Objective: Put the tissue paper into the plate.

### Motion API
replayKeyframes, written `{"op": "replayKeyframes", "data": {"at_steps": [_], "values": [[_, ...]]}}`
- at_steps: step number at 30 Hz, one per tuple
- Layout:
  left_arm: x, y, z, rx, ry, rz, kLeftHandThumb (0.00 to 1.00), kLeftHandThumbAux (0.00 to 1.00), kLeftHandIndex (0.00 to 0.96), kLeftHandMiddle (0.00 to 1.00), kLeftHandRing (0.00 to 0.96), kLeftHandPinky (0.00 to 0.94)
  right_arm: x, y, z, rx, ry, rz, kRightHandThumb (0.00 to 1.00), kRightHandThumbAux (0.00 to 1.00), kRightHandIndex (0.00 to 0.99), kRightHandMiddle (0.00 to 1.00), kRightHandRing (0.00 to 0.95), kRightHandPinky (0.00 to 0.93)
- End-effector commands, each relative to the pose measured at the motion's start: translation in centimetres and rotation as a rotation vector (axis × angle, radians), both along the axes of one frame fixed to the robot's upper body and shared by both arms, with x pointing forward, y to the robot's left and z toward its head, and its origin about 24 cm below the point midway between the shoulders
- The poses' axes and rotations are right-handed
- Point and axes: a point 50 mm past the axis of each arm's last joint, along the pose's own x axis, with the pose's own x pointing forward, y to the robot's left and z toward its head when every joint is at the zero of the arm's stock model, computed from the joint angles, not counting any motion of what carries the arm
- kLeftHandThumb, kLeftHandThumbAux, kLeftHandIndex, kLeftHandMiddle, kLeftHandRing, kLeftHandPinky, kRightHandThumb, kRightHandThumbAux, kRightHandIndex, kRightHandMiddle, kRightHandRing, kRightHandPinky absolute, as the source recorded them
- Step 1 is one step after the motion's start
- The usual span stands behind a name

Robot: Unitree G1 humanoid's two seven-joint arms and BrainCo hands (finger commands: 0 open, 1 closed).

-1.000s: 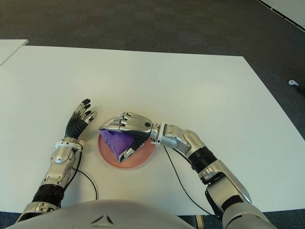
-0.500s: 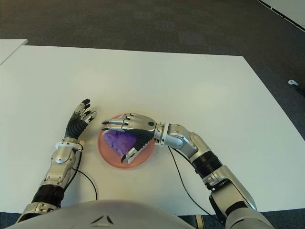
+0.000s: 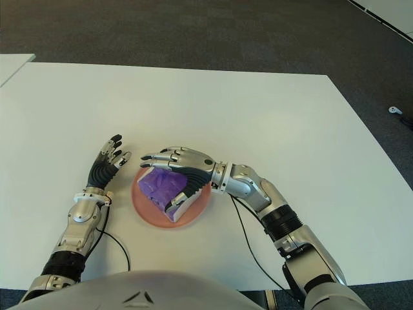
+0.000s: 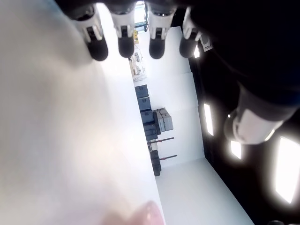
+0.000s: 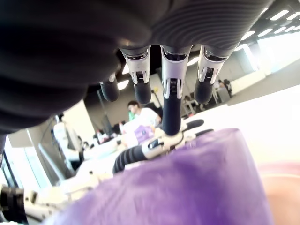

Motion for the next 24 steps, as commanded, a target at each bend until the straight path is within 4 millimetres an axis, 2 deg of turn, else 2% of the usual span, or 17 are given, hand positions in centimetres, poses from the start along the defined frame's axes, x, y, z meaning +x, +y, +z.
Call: {"op": "replayKeyframes", "data": {"at_steps": [1,8,12,14,17,20,24], "values": [[-2.3,0.1,-3.4,-0.033,0.183,0.028,0.106,0.548,0.0,0.0,0.0,0.0,1.2,-0.9,0.5,0.088,0.08,-0.059,0.017,0.354,0.0,0.0,0.0,0.0],[-2.4,-0.1,-3.5,-0.04,0.165,0.028,0.086,0.569,0.0,0.0,0.0,0.0,3.3,-2.9,2.3,0.215,0.211,-0.124,0.024,0.344,0.0,0.0,0.0,0.0],[-2.4,-0.2,-3.7,-0.035,0.171,0.02,0.075,0.563,0.0,0.0,0.0,0.0,4.3,-3.3,2.4,0.269,0.285,-0.188,0.041,0.321,0.0,0.0,0.0,0.0],[-2.4,-0.1,-3.7,-0.033,0.175,0.021,0.072,0.562,0.0,0.0,0.0,0.0,4.2,-3.6,2.1,0.308,0.302,-0.22,0.046,0.316,0.0,0.0,0.0,0.0],[-2.5,0.0,-3.8,-0.032,0.184,0.023,0.066,0.562,0.0,0.0,0.0,0.0,4.7,-4.9,0.9,0.512,0.362,-0.341,0.058,0.31,0.0,0.0,0.0,0.0],[-2.5,0.0,-3.8,-0.03,0.187,0.025,0.061,0.565,0.0,0.0,0.0,0.0,5.2,-6.0,0.0,0.617,0.406,-0.399,0.065,0.318,0.0,0.0,0.0,0.0],[-2.4,0.0,-3.7,-0.041,0.18,0.029,0.062,0.57,0.0,0.0,0.0,0.0,5.4,-8.5,-1.6,0.809,0.507,-0.478,0.066,0.343,0.0,0.0,0.0,0.0]]}}
